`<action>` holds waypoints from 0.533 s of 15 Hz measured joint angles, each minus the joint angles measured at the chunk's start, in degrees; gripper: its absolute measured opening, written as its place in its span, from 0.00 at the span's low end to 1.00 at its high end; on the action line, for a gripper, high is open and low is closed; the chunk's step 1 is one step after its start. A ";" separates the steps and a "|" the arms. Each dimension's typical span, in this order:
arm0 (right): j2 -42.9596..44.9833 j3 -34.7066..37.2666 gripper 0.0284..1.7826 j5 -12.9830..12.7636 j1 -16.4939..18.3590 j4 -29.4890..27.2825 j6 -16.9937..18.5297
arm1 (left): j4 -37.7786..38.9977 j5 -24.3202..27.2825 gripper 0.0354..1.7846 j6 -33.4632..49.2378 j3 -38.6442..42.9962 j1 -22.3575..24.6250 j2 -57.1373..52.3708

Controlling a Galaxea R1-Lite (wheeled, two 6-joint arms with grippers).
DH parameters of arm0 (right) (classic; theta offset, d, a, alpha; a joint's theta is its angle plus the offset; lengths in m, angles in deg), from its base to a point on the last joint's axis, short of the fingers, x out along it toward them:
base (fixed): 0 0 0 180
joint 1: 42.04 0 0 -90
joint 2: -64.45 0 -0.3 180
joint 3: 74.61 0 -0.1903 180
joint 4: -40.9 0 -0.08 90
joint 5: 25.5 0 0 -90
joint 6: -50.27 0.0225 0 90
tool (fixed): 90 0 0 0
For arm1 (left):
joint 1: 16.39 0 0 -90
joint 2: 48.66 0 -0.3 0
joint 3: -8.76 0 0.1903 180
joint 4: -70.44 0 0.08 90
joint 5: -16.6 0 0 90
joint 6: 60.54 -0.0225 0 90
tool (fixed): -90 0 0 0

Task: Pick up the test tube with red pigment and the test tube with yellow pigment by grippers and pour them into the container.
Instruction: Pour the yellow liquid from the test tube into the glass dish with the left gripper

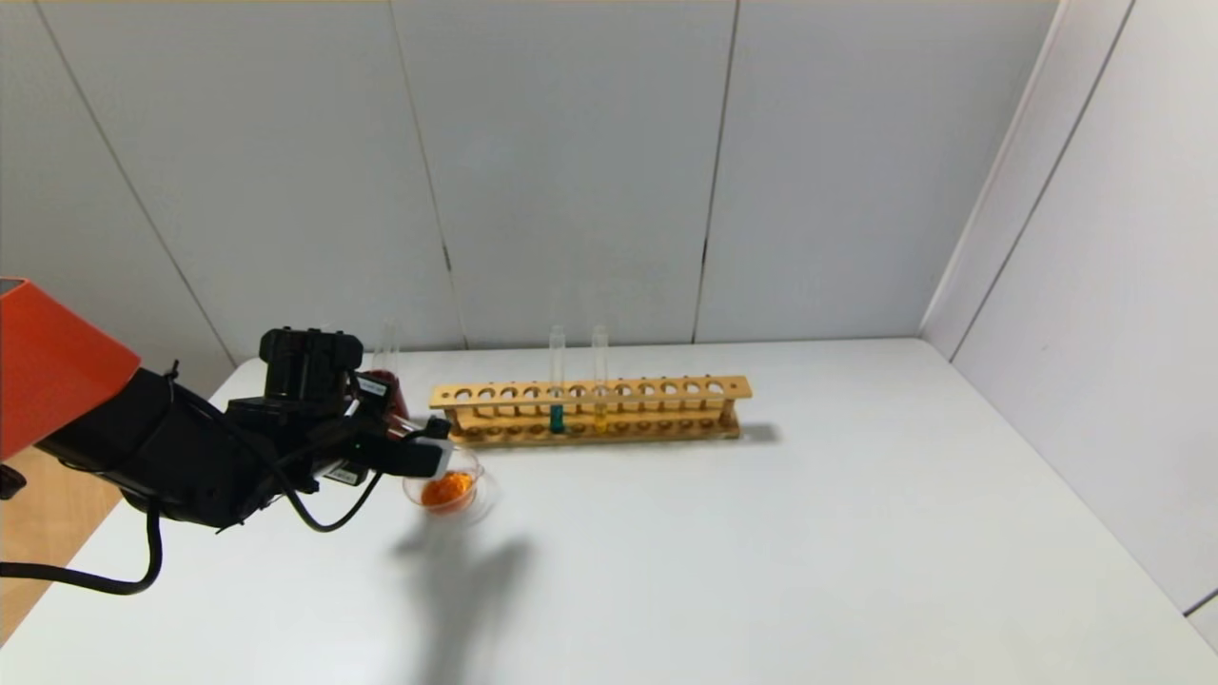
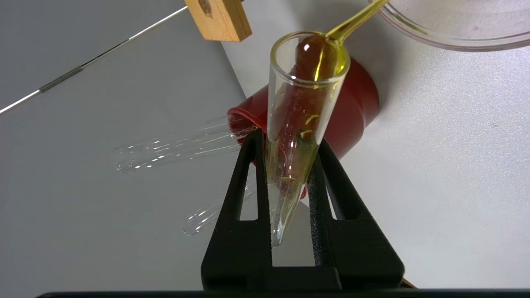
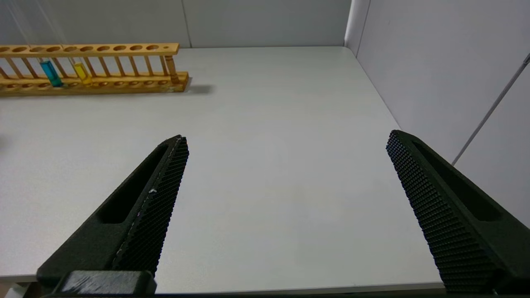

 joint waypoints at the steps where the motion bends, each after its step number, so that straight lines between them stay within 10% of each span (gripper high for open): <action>1: 0.00 0.00 0.98 0.00 0.00 0.02 0.00 | 0.02 -0.02 0.16 0.00 0.00 -0.05 0.15; 8: 0.00 0.00 0.98 0.02 0.00 0.02 0.00 | -0.22 0.00 0.16 -2.21 -0.20 -0.35 0.06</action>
